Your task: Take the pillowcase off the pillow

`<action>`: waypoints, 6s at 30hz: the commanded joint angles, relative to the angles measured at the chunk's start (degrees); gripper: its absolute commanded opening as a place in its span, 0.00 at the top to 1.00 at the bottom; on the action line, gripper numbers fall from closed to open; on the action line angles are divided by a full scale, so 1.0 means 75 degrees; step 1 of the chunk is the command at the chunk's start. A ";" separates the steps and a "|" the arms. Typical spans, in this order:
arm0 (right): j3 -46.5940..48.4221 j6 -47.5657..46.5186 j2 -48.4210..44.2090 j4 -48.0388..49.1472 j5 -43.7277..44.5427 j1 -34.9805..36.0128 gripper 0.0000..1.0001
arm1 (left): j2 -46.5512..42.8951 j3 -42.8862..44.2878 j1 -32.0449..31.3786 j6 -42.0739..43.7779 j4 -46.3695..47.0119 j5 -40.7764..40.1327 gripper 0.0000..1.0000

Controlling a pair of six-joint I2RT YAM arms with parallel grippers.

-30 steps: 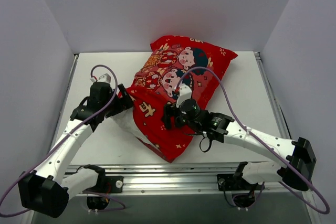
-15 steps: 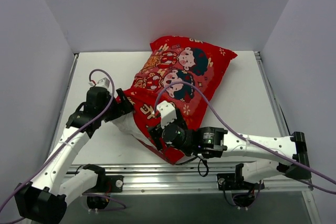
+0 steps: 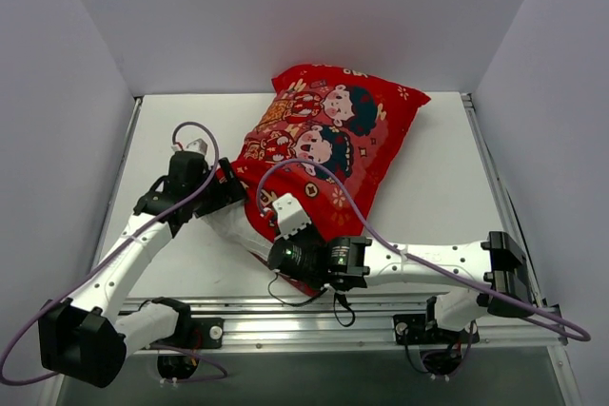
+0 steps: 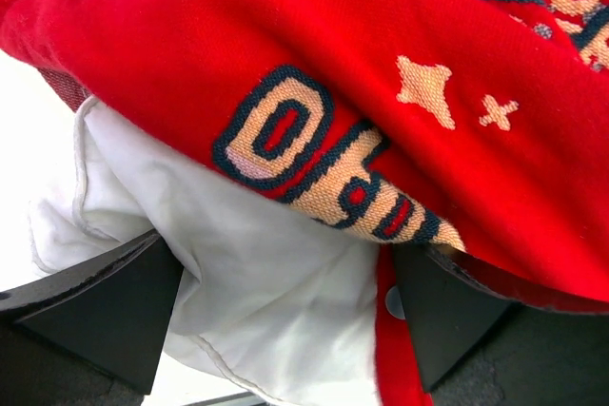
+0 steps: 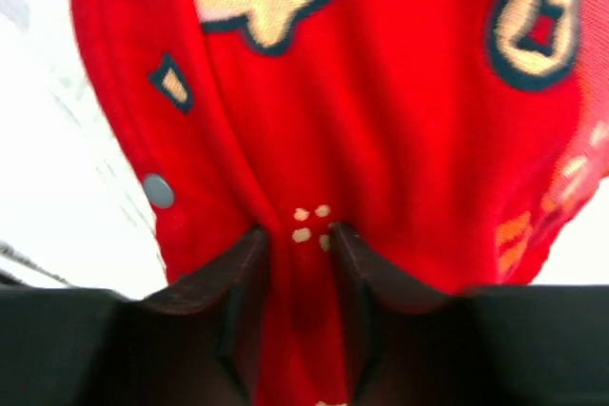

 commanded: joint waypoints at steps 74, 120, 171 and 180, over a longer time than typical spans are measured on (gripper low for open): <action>-0.1899 0.0129 -0.0920 0.4744 -0.3670 -0.2845 1.00 | -0.1901 -0.3748 -0.3943 -0.4760 0.4672 -0.1969 0.97; -0.4759 0.0129 -0.4040 0.4262 -0.6328 -0.5047 1.00 | -0.0635 0.2650 -0.3720 -0.2064 0.0968 -0.1162 0.98; 0.0351 -0.2369 0.0826 0.2645 -0.4535 -0.4263 0.73 | -0.2384 0.0426 -0.2948 -0.0941 -0.2822 -0.2146 0.06; -0.1300 -0.0997 -0.0813 0.2599 -0.4183 -0.4310 1.00 | -0.1317 -0.0677 -0.1494 -0.0564 -0.0748 -0.0282 0.30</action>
